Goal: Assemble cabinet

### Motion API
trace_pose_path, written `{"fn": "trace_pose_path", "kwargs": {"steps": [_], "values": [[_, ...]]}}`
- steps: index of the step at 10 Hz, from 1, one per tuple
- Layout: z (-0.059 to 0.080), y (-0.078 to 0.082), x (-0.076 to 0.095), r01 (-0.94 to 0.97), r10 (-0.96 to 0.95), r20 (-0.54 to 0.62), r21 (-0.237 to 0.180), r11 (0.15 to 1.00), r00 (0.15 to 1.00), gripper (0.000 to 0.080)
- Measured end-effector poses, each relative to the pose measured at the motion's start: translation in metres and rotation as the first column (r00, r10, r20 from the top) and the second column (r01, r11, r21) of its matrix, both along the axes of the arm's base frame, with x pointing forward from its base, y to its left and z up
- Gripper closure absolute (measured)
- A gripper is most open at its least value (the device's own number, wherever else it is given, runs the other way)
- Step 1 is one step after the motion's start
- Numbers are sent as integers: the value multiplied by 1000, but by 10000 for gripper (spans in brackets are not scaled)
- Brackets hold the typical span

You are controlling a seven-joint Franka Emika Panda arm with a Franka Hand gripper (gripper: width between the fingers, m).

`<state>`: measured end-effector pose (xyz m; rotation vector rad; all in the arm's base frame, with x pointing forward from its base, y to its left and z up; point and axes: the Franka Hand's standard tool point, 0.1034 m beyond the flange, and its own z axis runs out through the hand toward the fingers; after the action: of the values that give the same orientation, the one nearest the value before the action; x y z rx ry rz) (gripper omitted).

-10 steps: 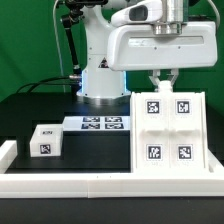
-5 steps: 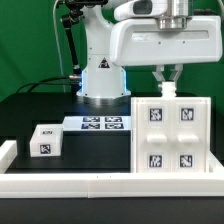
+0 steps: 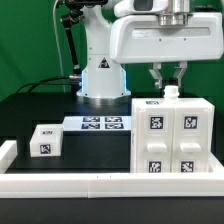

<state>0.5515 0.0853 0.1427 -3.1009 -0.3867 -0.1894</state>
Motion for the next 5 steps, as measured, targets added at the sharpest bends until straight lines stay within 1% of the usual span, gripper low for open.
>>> {"fn": "trace_pose_path", "kwargs": {"steps": [1,2,3,4,5], "values": [[0,0,0,0,0,0,0,1000,1000,553],[-3,-1,-4,7,-7,-14,-2,1000,1000,370],[-8,-5,-13,9,-9,-52,-8,1000,999,234],[-11,-16,-22,14,-15,-98,-14,1000,995,234],[-13,-29,-28,16,-18,-115,-20,1000,993,49]]}}
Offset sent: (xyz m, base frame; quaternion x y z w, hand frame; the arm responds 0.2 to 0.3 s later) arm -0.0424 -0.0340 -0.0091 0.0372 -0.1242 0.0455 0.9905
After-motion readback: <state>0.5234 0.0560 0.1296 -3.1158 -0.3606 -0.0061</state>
